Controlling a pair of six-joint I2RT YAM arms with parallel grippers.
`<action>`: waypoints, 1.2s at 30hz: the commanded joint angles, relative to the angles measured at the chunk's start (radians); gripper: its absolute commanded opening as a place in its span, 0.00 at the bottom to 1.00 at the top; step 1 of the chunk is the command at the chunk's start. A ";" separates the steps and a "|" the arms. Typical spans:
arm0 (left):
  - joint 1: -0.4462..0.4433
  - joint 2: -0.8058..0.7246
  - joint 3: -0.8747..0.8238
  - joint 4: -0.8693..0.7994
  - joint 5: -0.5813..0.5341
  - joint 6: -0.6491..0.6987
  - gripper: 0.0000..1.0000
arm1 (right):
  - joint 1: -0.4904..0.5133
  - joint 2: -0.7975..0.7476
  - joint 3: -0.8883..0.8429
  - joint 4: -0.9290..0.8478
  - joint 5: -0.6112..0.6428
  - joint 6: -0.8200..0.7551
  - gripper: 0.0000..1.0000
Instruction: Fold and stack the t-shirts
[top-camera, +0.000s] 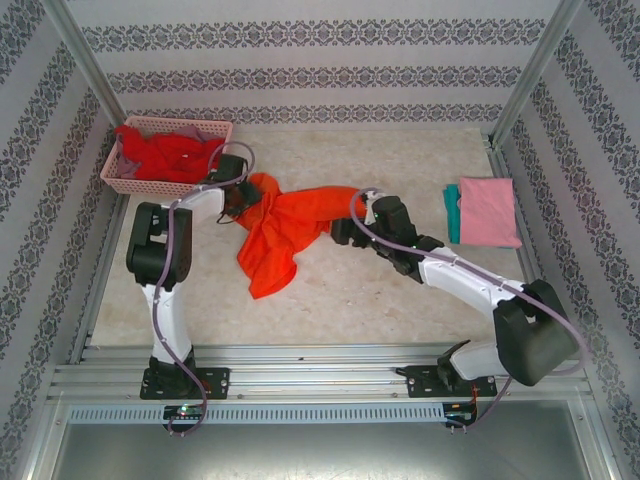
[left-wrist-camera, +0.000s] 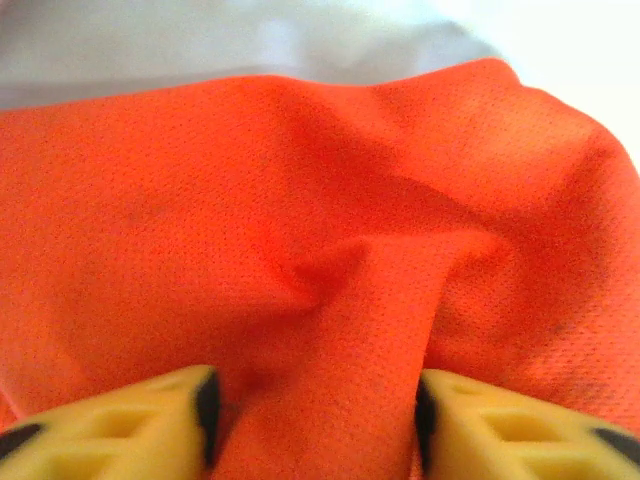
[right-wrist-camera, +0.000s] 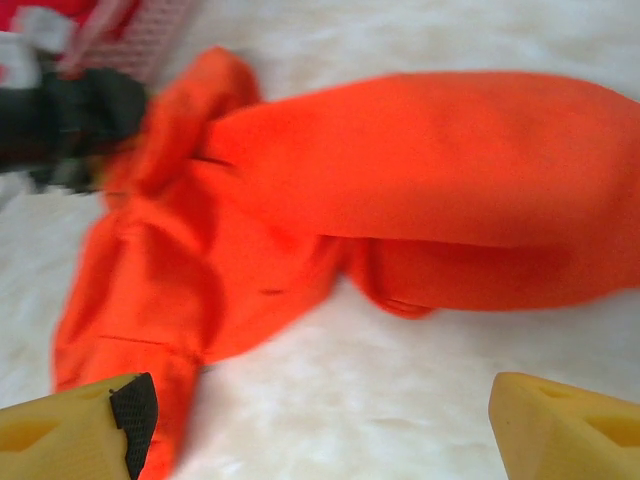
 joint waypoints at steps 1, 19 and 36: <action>-0.027 -0.021 0.075 -0.110 0.020 0.112 0.74 | -0.038 0.043 -0.016 0.002 0.065 0.145 0.86; -0.198 -0.672 -0.570 -0.248 -0.238 -0.465 0.76 | -0.134 0.259 0.047 0.081 0.001 0.159 0.86; -0.268 -0.477 -0.615 -0.107 -0.162 -0.661 0.42 | -0.137 0.255 0.032 0.076 0.001 0.145 0.86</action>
